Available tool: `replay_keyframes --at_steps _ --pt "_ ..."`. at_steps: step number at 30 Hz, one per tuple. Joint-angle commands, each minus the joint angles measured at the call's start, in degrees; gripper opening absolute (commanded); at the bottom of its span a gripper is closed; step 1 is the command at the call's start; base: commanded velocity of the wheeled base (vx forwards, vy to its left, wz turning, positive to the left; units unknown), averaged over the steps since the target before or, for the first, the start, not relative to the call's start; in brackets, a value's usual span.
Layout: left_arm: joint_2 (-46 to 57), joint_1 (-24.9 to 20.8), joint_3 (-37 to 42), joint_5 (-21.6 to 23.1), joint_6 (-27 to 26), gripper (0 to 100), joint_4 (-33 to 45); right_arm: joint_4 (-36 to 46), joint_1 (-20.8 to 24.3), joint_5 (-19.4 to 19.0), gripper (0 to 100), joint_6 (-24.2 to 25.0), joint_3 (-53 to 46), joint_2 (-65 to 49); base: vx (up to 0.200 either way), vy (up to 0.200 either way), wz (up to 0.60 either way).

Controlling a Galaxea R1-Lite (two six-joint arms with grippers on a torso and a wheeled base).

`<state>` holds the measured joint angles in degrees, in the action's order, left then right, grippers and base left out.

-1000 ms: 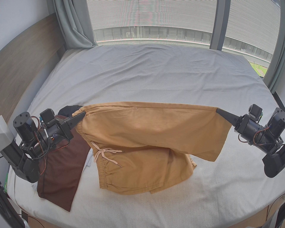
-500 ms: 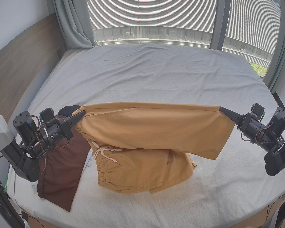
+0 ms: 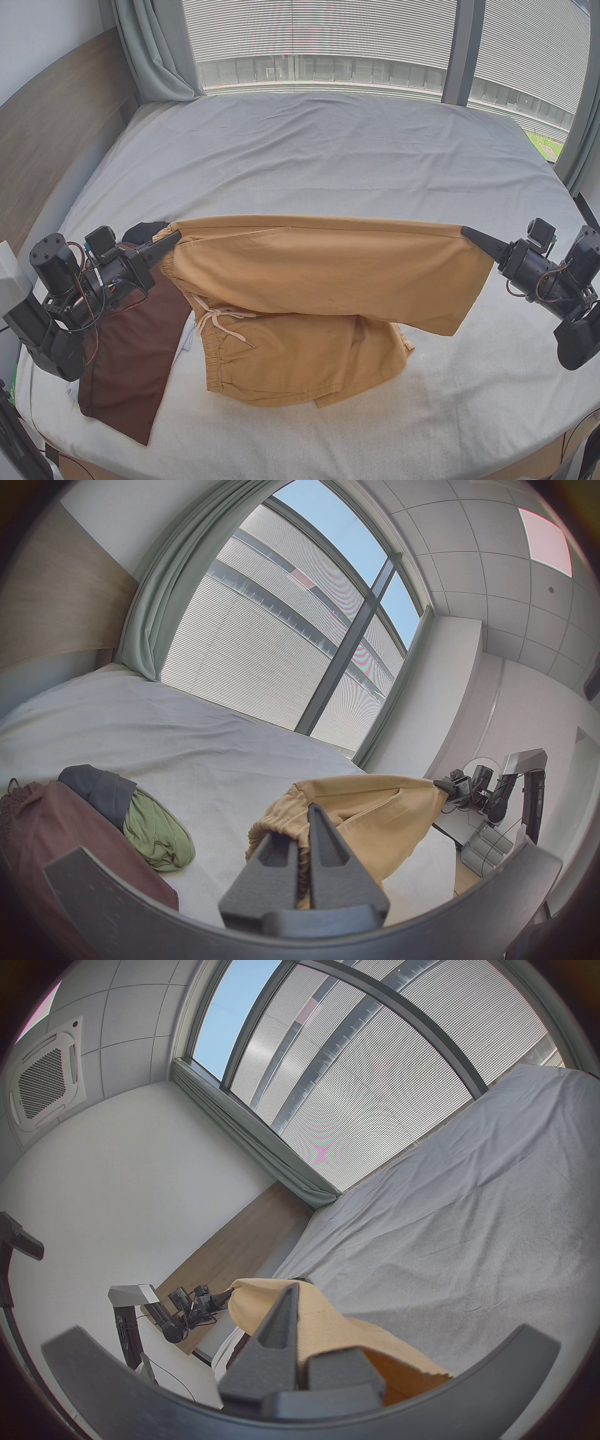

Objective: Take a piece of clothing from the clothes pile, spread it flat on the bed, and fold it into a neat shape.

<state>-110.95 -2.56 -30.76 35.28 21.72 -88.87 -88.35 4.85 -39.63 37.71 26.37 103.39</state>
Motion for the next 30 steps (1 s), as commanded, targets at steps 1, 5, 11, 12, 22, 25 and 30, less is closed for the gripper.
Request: replay_keyframes --at_steps 1,5,11,12,22,25,30 --pt "-1.03 0.01 -1.67 -0.12 0.16 0 0.01 0.02 0.16 0.08 0 -0.09 1.84 2.17 0.000 0.000 0.00" --pt "-1.73 0.27 -3.08 -1.88 1.04 0 0.01 0.02 -0.11 0.17 0 -0.18 5.36 4.63 0.000 0.000 0.00" --pt "-4.63 0.36 -6.95 -4.61 3.59 0 0.01 0.02 0.07 2.01 0 -0.26 11.69 9.81 0.000 0.000 0.00" --pt "-5.16 0.36 -7.56 -4.96 3.68 0 0.01 0.02 0.07 1.93 0 -0.26 12.57 10.52 0.000 0.000 0.00" --pt "-9.64 0.36 -10.82 -7.33 3.94 0 0.01 0.10 0.07 2.19 0 0.09 21.88 17.72 0.000 0.000 0.00" --pt "-10.61 0.10 -11.87 -7.42 5.17 0 0.01 0.10 -0.02 2.19 0 0.09 24.43 19.83 0.000 0.000 0.00" --pt "-11.84 -0.69 -13.72 -7.95 8.33 0 0.01 0.10 -0.11 2.19 0 0.18 26.72 22.12 0.000 0.000 0.00"
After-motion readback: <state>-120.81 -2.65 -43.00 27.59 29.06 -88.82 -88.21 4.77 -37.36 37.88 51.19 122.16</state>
